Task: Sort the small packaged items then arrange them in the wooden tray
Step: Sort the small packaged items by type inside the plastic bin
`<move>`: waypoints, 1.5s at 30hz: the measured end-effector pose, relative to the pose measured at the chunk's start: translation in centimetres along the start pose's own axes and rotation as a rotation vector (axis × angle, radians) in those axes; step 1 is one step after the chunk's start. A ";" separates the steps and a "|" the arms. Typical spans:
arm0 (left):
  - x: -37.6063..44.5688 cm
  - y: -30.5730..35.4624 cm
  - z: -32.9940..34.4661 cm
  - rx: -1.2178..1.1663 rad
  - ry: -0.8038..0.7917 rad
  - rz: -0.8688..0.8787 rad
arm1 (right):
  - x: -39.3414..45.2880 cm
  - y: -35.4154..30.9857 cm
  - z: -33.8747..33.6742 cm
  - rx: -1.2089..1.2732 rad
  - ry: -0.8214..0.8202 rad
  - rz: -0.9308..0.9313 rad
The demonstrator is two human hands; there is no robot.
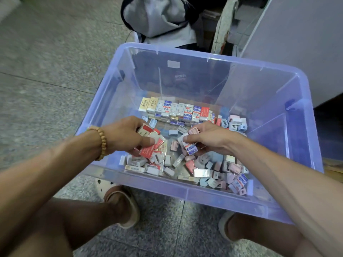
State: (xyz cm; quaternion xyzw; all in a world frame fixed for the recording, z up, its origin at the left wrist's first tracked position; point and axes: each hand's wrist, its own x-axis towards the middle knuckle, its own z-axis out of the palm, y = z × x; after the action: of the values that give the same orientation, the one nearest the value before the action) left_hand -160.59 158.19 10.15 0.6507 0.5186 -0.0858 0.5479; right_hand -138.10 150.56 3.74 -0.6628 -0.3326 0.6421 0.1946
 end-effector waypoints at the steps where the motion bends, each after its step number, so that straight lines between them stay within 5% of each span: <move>1: -0.4 -0.1 0.1 -0.028 0.015 -0.003 | 0.0 -0.1 0.2 -0.017 -0.007 0.000; 10: -1.2 0.5 0.3 -0.212 0.139 -0.026 | 0.4 -1.1 1.3 0.011 0.109 -0.057; 17: -1.0 0.3 -0.4 -0.308 0.212 -0.077 | 2.9 -4.8 1.5 -0.270 0.245 -0.203; 23: -0.7 0.5 -0.5 -0.363 0.250 -0.075 | 8.2 -7.7 3.8 -0.011 0.372 -0.241; 33: -0.5 0.2 -0.9 -0.365 0.245 -0.063 | 12.5 -9.2 7.3 0.059 0.586 -0.218; 41: -0.5 0.4 -0.8 -0.374 0.266 -0.071 | 7.9 -9.4 5.3 -0.083 0.439 -0.365; 45: -0.4 0.5 -0.8 -0.327 0.283 -0.054 | 3.3 -8.5 4.2 0.078 -0.039 -0.320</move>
State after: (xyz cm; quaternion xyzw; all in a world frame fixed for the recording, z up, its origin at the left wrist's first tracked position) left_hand -160.81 158.70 11.02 0.5445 0.6148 0.0771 0.5653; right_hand -144.03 158.11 6.79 -0.5806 -0.4122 0.6282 0.3135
